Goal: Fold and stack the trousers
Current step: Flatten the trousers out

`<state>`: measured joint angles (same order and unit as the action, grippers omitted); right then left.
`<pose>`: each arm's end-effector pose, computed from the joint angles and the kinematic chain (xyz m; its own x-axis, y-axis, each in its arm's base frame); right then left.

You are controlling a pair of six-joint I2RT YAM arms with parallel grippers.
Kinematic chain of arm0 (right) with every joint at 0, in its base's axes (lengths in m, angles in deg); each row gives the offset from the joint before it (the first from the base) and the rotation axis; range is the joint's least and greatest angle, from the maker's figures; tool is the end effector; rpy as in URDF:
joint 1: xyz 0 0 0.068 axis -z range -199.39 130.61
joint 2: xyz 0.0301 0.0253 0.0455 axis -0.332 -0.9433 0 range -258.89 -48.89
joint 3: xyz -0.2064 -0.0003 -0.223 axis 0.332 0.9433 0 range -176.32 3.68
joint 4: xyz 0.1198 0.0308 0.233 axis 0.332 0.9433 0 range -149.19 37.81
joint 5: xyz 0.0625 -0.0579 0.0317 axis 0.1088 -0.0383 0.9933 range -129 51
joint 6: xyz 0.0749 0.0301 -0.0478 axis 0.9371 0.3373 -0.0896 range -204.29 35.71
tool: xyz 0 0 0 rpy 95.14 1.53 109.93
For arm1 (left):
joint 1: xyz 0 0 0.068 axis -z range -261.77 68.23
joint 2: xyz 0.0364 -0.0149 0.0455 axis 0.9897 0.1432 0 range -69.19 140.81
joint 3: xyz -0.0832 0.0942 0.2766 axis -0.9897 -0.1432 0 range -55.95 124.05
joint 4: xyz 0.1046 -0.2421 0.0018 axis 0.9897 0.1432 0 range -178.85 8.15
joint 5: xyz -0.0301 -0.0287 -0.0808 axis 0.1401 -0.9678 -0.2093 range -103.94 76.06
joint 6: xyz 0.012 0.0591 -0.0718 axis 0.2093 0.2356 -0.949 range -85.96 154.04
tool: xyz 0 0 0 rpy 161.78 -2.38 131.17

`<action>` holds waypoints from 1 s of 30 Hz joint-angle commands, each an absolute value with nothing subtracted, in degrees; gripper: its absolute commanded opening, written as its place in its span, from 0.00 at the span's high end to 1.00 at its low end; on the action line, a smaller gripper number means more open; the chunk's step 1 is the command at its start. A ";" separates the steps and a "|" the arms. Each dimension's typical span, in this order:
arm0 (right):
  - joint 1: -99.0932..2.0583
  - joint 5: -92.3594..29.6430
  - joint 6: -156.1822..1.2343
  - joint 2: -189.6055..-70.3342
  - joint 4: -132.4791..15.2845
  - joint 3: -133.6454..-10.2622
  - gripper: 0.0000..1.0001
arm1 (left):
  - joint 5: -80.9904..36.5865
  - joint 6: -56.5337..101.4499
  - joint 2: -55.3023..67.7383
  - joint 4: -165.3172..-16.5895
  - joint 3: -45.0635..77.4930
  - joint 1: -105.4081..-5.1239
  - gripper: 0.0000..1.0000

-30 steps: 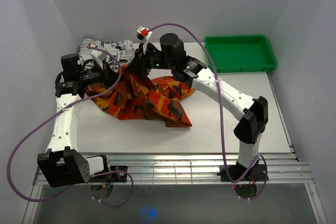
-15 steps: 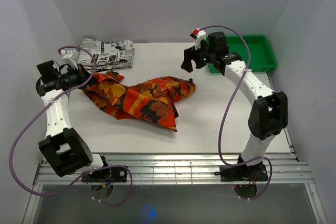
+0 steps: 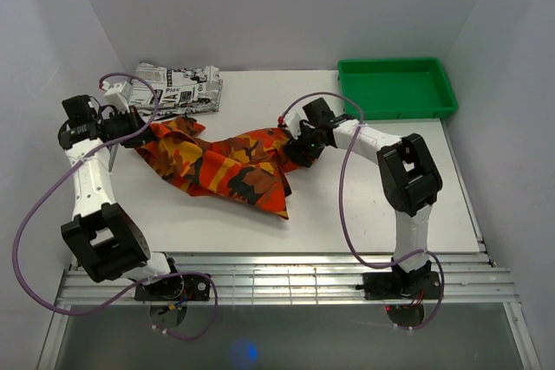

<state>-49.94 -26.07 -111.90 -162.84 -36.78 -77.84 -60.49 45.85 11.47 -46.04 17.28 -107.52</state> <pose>0.3963 0.2559 0.1740 -0.3428 -0.7269 -0.5951 -0.8637 0.4931 -0.1048 0.3055 0.0791 0.3315 -0.6531 -0.1588 -0.7404 0.2587 0.8722 -0.4152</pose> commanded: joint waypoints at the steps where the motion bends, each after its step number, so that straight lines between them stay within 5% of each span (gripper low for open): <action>1: -51.12 -32.93 -113.65 -162.88 -41.01 -77.61 0.56 | -56.67 46.87 11.67 -45.26 20.77 -107.69 1.00; 3: -50.24 -34.51 -113.38 -160.71 -40.12 -77.53 0.86 | -52.90 47.39 11.76 -45.43 21.82 -107.87 1.00; 4: -49.81 -34.43 -113.29 -159.03 -39.69 -76.05 0.92 | -51.40 47.57 11.76 -46.39 22.70 -108.04 1.00; 15: -37.86 -27.40 -132.85 -134.86 -18.61 -68.93 0.92 | -33.90 50.91 11.49 -58.78 21.04 -110.94 1.00; 22: -30.30 -27.48 -146.14 -136.16 -12.45 -67.51 0.92 | -29.32 53.81 14.04 -65.11 17.70 -114.37 1.00; 26: -26.34 -25.56 -148.53 -141.94 -5.95 -74.70 0.92 | -39.22 58.10 13.44 -64.68 15.77 -119.54 1.00; 30: -26.16 -23.98 -147.66 -146.87 -0.84 -81.47 0.88 | -68.28 76.57 11.32 -51.01 14.53 -123.25 0.98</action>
<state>-26.77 -25.39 -144.41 -145.55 -6.94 -75.21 -48.05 60.45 14.80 -58.11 14.41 -120.97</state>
